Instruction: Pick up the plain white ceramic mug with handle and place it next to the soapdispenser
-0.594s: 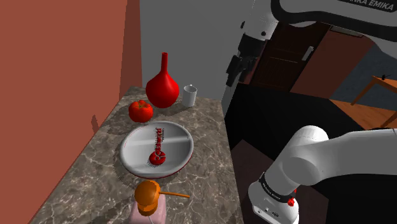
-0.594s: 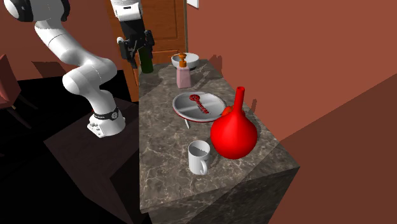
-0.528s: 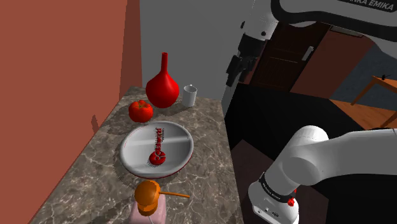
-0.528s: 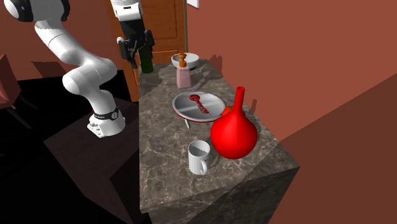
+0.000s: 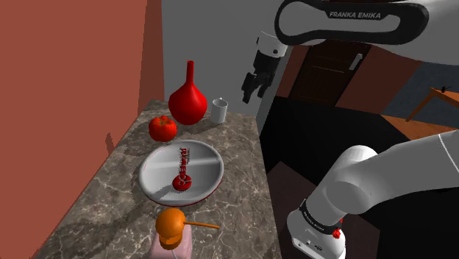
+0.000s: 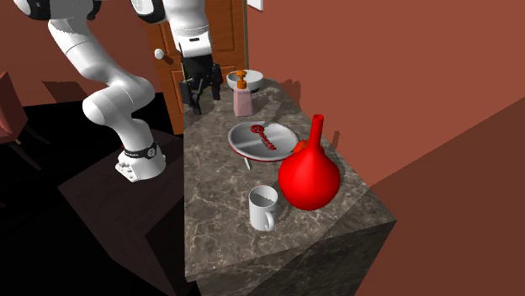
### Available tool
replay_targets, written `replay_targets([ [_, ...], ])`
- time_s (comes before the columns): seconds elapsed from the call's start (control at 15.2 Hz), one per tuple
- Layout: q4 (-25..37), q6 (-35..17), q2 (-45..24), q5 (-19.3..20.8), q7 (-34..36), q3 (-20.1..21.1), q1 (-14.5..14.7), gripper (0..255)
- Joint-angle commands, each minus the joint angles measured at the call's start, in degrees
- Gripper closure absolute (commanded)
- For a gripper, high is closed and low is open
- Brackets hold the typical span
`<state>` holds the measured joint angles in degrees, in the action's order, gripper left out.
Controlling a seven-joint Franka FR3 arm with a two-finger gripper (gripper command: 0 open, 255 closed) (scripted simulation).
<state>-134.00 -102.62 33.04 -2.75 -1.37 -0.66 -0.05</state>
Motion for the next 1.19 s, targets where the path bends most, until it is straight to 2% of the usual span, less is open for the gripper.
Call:
replay_targets([
  [0.0,0.7,-3.3,-3.8,0.6,-0.9,-0.4,-0.3,0],
  [0.53,6.7,-13.9,-20.1,2.0,-3.3,-1.5,-0.9,0],
  [1.12,19.3,-21.2,-39.4,3.0,-5.5,-2.4,-1.7,0],
])
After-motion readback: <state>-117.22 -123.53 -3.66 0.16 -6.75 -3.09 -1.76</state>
